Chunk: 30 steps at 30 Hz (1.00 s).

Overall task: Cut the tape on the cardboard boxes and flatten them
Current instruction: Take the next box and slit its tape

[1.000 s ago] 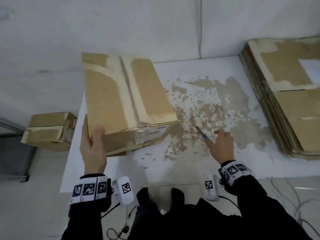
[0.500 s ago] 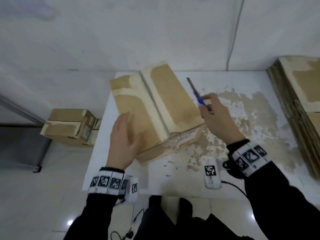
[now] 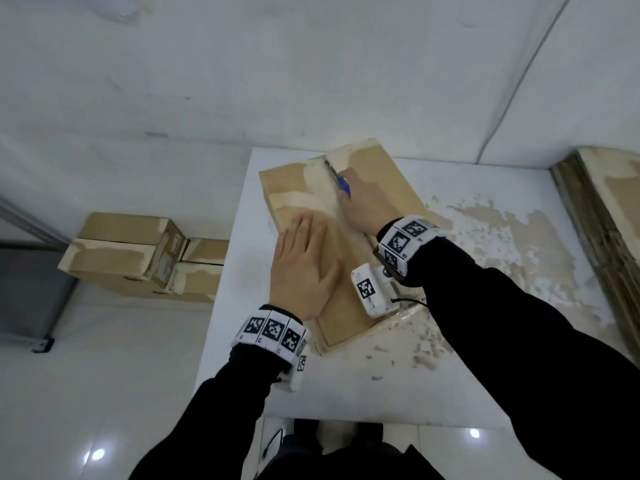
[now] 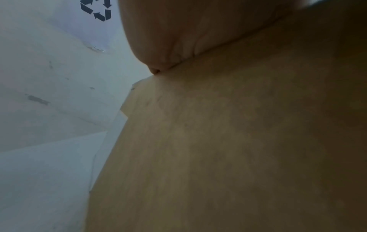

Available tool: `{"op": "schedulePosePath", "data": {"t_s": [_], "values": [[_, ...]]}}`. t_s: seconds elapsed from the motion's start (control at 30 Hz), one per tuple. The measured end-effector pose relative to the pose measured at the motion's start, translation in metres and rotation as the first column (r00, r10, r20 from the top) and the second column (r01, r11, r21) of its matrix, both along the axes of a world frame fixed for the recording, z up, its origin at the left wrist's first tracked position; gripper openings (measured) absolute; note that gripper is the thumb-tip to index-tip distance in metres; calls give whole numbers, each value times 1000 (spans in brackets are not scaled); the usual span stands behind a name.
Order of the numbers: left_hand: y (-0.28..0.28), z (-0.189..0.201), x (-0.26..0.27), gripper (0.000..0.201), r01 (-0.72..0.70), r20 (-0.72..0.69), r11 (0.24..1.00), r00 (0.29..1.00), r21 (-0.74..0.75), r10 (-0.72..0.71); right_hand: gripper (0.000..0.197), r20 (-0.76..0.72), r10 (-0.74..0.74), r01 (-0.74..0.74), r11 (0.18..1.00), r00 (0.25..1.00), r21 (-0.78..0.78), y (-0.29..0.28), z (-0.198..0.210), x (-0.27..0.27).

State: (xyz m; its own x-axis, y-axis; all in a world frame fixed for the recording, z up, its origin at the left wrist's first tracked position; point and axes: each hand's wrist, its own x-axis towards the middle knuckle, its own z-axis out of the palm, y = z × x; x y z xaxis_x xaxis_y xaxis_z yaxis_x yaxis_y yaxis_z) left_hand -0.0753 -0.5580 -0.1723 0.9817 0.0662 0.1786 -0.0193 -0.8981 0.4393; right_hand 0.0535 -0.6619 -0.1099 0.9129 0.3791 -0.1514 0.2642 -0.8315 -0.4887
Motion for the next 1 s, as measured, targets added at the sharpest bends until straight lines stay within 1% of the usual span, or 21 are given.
{"op": "schedulePosePath", "data": {"t_s": [0.07,0.13,0.23,0.33,0.47,0.5,0.7,0.8,0.9,1.0], "values": [[0,0,0,74,3,17,1000,1000,-18,-2,33,63,-34,34,999,997,10,2,1,5],[0,0,-1,74,2,12,1000,1000,-30,-2,32,96,-34,36,999,995,-10,2,2,11],[0,1,0,75,2,17,999,1000,-44,-2,32,81,-3,8,998,997,-68,4,4,15],[-1,2,0,75,1,23,998,1000,-61,0,30,80,5,3,996,997,-90,11,5,13],[-1,2,-1,74,-6,31,997,999,-75,8,29,199,-43,74,986,979,-151,13,9,15],[-1,2,0,73,-9,37,997,999,-75,12,28,208,-48,81,985,977,-154,12,11,16],[0,1,0,72,-9,41,996,999,-84,12,38,123,-61,69,996,990,-60,-1,14,15],[0,1,0,73,-11,38,996,999,-85,14,39,126,-39,44,998,991,-37,0,9,15],[-1,2,0,72,-17,45,995,999,-93,22,37,120,7,3,997,993,-80,9,5,19],[-1,1,-1,72,-11,44,996,999,-92,15,43,103,63,-42,980,993,-192,20,2,20]]}}
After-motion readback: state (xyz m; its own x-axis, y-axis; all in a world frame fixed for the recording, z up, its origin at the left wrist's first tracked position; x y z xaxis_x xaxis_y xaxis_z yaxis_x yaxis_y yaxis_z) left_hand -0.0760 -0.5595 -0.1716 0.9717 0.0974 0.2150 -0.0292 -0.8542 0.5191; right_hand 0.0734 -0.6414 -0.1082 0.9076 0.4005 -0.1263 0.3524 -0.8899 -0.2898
